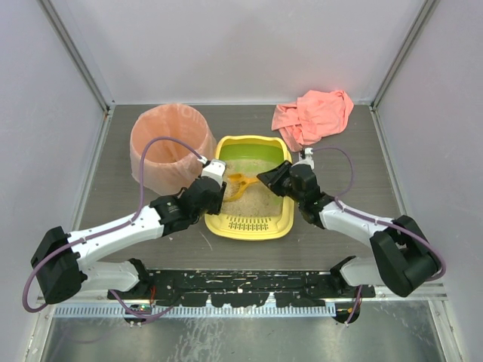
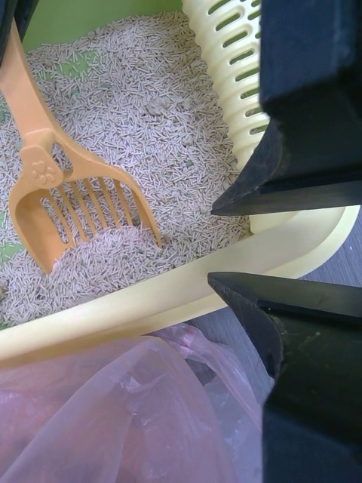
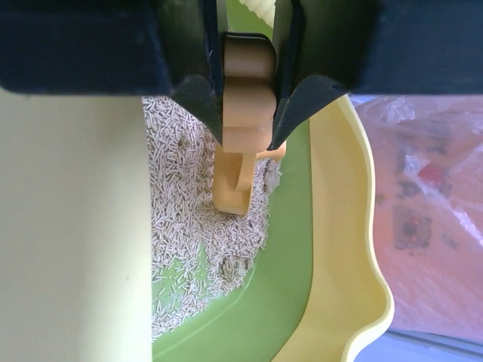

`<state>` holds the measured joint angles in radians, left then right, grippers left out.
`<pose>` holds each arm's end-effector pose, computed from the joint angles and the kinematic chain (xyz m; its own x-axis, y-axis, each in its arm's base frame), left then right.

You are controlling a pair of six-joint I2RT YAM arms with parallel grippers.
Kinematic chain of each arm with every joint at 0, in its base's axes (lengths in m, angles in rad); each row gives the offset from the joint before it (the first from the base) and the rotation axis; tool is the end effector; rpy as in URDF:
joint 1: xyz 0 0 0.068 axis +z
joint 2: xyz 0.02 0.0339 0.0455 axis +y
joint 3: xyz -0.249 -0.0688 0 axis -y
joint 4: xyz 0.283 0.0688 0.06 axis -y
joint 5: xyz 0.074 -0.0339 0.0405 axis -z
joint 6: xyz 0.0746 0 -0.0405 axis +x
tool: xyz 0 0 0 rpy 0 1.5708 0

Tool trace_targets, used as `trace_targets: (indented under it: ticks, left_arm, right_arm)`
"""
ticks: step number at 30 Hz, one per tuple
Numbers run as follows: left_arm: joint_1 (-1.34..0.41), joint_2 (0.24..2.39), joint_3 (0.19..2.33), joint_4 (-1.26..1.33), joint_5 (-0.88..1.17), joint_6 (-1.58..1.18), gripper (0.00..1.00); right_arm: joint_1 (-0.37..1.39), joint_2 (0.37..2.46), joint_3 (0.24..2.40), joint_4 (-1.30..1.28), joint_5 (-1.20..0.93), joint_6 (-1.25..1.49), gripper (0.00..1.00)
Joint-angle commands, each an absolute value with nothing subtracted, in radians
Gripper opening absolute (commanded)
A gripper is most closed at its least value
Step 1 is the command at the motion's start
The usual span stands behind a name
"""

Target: Clean the litter box

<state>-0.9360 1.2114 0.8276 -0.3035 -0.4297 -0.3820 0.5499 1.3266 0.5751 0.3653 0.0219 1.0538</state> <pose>0.2189 -0.2448 0.2063 -0.5508 0.1764 -0.8158 0.3618 0.9313 -0.0429 0.2951 0.1790 0.1498 -0.5979 0.6529 -0.4650 0.0295 0.5977 0.8012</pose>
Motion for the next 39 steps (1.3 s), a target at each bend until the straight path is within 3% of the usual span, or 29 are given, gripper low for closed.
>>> trace_targets:
  ticks: [1,27,39]
  left_arm:
    - [-0.94,1.194,0.823,-0.251,-0.442,-0.392,0.37]
    - [-0.94,1.138,0.824,-0.287,-0.498,-0.399,0.31]
    - [-0.939,0.993,0.904,-0.376,-0.522,-0.363,0.47]
  right_arm:
    - [0.534,1.254,0.54,0.451,0.005,1.09,0.01]
    - [0.525,1.145,0.517,0.523,-0.009,1.07,0.01]
    - [0.491,1.015,0.481,0.41,0.016,1.062,0.01]
